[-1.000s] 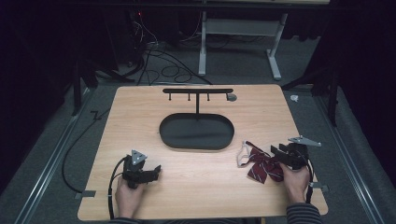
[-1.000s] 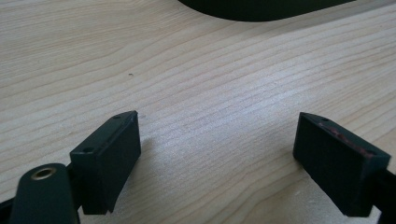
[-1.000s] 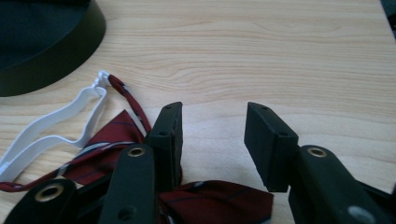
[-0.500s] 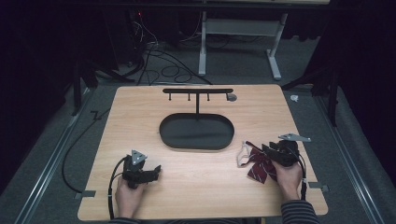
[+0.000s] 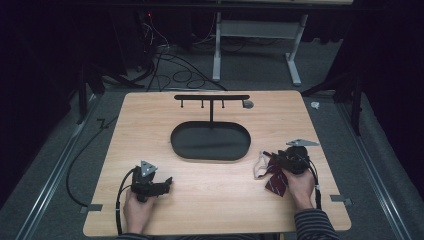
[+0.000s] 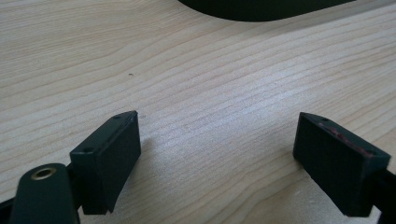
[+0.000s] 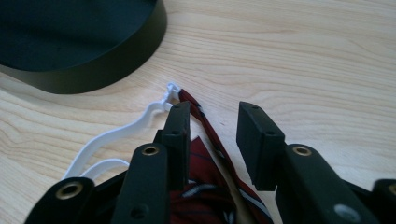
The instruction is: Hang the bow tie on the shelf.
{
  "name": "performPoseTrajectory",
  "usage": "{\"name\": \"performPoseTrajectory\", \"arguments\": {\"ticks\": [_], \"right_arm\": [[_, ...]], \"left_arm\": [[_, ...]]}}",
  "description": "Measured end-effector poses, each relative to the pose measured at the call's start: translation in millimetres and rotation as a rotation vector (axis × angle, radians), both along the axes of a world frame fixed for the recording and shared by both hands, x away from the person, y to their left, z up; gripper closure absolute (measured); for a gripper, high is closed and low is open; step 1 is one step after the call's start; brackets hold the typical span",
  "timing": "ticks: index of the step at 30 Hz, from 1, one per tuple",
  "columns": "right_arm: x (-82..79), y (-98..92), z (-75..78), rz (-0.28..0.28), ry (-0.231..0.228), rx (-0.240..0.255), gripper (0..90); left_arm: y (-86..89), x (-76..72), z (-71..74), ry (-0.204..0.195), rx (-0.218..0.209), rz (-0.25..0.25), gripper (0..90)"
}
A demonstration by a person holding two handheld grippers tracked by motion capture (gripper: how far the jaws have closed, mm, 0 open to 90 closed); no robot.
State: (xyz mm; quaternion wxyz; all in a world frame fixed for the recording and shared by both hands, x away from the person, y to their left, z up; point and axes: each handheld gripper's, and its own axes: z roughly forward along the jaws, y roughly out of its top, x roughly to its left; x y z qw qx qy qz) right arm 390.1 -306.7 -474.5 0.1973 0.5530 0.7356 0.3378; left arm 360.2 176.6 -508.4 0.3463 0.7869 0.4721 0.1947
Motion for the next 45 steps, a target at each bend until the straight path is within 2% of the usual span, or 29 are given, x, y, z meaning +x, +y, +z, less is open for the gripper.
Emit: {"name": "performPoseTrajectory", "arguments": {"ticks": [7, 12, 19, 21, 23, 29, 39, 45], "right_arm": [[9.1, 8.9, -5.8, 0.014, 0.033, -0.03, 72.8], [12.9, 10.4, -6.9, 0.012, 0.041, -0.034, 74.5], [17.9, 11.0, -12.9, 0.014, 0.075, -0.052, 84.6], [18.2, 10.9, -13.2, 0.02, 0.075, -0.052, 89.1], [18.1, 10.8, -13.2, 0.025, 0.076, -0.051, 90.0], [15.4, 9.1, -9.6, 0.032, 0.054, -0.036, 90.0], [3.4, 4.7, 10.3, 0.038, -0.027, -0.011, 90.0], [-2.4, 6.6, 25.7, 0.048, -0.076, -0.014, 90.0]], "left_arm": [[0.0, 0.0, 0.0, -0.001, 0.0, 0.0, 15.3], [0.0, 0.0, 0.0, -0.001, 0.0, 0.0, 15.3], [0.0, 0.0, 0.0, 0.0, 0.0, -0.001, 15.3], [0.1, 0.0, 0.0, -0.001, 0.001, -0.001, 15.3], [0.1, 0.1, 0.0, -0.001, 0.001, -0.001, 15.3], [0.0, 0.0, 0.0, 0.0, -0.001, 0.0, 15.3], [0.1, 0.1, 0.1, 0.001, 0.0, -0.001, 15.3], [0.2, 0.2, 0.1, 0.001, 0.001, -0.002, 15.3]]}}
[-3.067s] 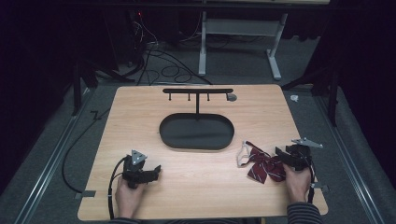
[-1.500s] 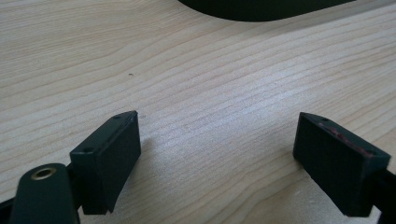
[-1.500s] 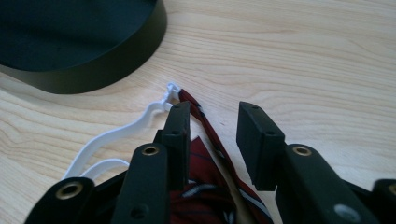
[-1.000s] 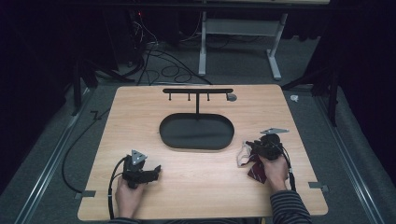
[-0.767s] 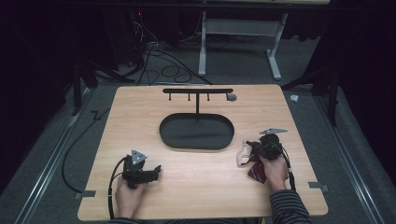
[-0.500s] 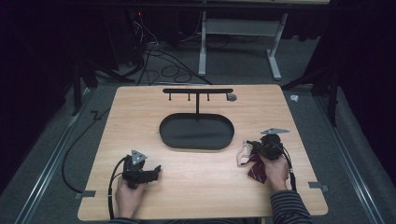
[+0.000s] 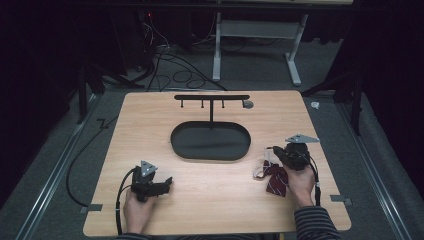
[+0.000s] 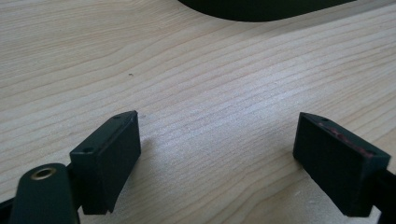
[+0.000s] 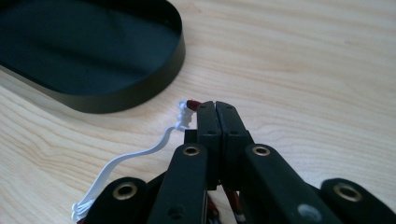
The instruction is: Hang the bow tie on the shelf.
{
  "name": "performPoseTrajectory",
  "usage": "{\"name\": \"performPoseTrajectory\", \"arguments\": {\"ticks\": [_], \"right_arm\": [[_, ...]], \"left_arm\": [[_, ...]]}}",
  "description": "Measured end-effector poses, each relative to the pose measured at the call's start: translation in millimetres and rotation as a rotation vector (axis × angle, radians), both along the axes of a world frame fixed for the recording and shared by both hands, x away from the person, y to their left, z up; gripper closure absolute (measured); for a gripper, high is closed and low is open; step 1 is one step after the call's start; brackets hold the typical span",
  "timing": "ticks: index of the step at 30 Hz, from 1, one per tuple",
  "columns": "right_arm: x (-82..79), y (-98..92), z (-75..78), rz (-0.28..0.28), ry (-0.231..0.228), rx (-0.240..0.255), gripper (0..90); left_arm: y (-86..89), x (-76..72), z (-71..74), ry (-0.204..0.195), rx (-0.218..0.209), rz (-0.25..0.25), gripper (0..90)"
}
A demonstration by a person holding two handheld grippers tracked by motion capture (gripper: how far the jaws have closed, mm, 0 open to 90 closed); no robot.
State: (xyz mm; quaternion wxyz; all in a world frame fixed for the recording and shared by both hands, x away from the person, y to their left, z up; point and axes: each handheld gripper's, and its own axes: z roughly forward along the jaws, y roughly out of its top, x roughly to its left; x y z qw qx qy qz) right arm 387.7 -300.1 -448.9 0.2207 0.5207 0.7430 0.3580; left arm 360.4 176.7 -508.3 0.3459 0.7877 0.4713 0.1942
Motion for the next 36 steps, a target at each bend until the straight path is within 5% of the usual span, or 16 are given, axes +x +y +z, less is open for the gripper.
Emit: {"name": "performPoseTrajectory", "arguments": {"ticks": [14, 36], "right_arm": [[-16.4, 13.7, 46.5, 0.053, -0.131, -0.008, 90.0], [-18.3, 43.0, 92.2, 0.162, -0.228, -0.013, 90.0]], "left_arm": [[0.0, 0.0, -0.1, -0.001, 0.0, 0.0, 15.3], [0.0, 0.0, 0.0, 0.0, 0.0, 0.0, 15.3]]}}
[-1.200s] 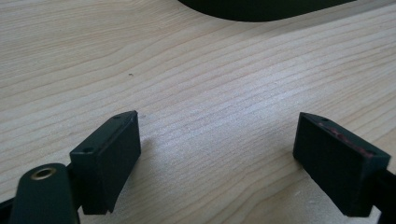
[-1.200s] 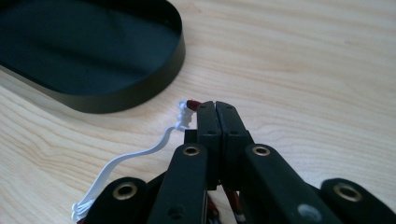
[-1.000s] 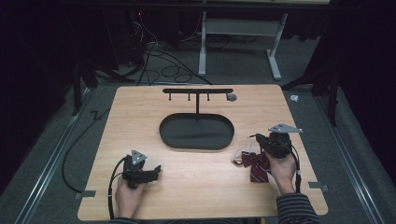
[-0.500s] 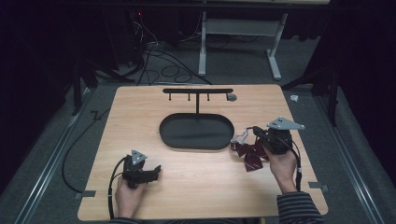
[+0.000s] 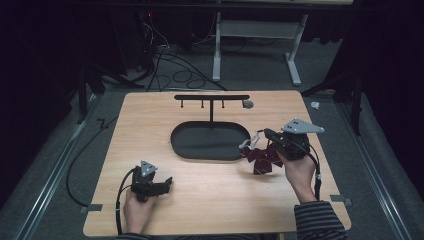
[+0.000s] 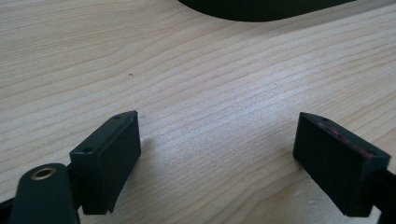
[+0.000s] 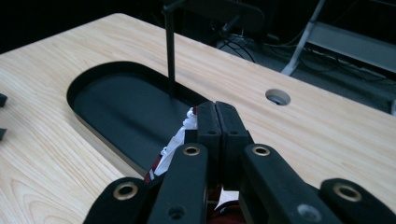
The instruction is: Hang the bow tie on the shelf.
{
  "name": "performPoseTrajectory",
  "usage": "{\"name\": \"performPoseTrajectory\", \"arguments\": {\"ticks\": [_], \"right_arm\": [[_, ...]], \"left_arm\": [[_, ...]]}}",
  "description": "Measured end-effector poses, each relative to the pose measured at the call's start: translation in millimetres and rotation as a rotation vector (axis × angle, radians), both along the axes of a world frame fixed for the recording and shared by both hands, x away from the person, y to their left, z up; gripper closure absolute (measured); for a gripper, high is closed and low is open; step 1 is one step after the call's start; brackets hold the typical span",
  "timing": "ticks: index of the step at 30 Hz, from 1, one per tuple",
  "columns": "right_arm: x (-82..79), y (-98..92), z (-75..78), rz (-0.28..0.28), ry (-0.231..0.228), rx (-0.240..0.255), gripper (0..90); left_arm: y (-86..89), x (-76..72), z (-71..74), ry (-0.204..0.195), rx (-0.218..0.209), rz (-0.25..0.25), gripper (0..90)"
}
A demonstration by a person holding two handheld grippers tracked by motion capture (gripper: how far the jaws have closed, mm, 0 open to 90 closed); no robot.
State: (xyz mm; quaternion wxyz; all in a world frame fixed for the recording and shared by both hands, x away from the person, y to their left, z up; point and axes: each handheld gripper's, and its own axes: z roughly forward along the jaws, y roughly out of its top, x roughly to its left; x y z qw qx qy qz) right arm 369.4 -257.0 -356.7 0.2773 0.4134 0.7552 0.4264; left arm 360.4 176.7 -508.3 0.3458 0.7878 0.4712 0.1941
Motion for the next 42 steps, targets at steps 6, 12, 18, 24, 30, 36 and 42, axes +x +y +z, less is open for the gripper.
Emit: {"name": "performPoseTrajectory", "arguments": {"ticks": [6, 12, 18, 24, 30, 36, 42], "right_arm": [[2.2, 7.2, 8.1, 0.015, -0.009, -0.002, 90.0], [8.3, 17.4, 21.5, 0.038, -0.021, -0.013, 90.0], [15.7, 26.8, 30.0, 0.062, -0.028, -0.019, 90.0], [23.6, 35.6, 32.3, 0.079, -0.022, -0.013, 90.0], [30.2, 44.4, 34.9, 0.089, -0.018, -0.012, 90.0], [36.8, 52.8, 37.4, 0.103, -0.019, -0.012, 90.0], [43.9, 60.1, 37.9, 0.107, -0.018, -0.007, 90.0]], "left_arm": [[0.0, 0.0, 0.0, 0.0, 0.0, 0.0, 15.3], [0.0, 0.0, -0.1, -0.001, -0.001, 0.0, 15.3], [0.0, 0.0, -0.1, -0.001, -0.001, 0.0, 15.3], [0.0, 0.0, -0.1, -0.001, -0.001, 0.0, 15.3], [0.1, 0.0, 0.0, 0.0, 0.0, 0.0, 15.3], [0.1, 0.1, 0.2, 0.002, 0.001, -0.001, 15.3], [0.1, 0.1, 0.0, 0.0, 0.0, -0.001, 15.3]]}}
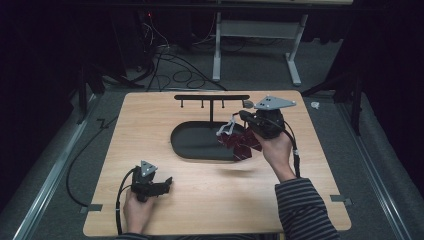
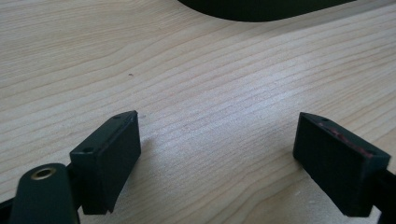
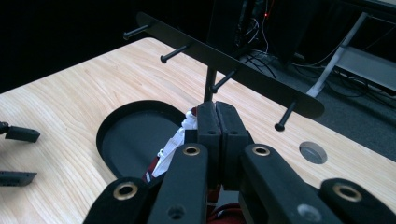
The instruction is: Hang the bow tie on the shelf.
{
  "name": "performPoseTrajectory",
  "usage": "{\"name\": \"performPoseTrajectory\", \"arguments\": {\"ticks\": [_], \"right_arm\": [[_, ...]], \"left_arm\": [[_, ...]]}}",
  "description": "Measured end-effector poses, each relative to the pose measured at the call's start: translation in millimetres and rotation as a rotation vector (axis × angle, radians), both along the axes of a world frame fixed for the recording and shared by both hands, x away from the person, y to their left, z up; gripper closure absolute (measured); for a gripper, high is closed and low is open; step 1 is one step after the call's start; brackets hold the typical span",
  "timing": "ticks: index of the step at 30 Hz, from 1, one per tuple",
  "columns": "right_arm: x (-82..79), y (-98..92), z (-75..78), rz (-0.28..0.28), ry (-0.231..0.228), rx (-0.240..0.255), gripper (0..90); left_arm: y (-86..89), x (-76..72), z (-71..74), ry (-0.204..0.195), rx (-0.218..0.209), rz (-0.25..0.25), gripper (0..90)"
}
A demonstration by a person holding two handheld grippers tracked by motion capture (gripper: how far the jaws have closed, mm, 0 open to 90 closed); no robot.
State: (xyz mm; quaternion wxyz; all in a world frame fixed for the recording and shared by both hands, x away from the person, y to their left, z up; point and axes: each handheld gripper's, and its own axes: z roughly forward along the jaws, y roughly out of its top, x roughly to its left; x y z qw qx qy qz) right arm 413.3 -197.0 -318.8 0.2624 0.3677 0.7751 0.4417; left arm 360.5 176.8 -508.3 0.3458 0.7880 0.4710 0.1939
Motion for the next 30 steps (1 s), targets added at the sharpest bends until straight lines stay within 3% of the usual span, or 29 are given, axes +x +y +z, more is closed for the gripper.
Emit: {"name": "performPoseTrajectory", "arguments": {"ticks": [16, 30], "right_arm": [[19.0, 21.8, -3.2, 0.008, 0.028, -0.014, 90.0], [41.4, 38.5, -6.6, -0.021, 0.066, -0.005, 90.0]], "left_arm": [[0.1, 0.1, 0.0, 0.0, 0.001, 0.0, 15.3], [0.2, 0.2, 0.1, 0.001, 0.002, -0.002, 15.3]]}}
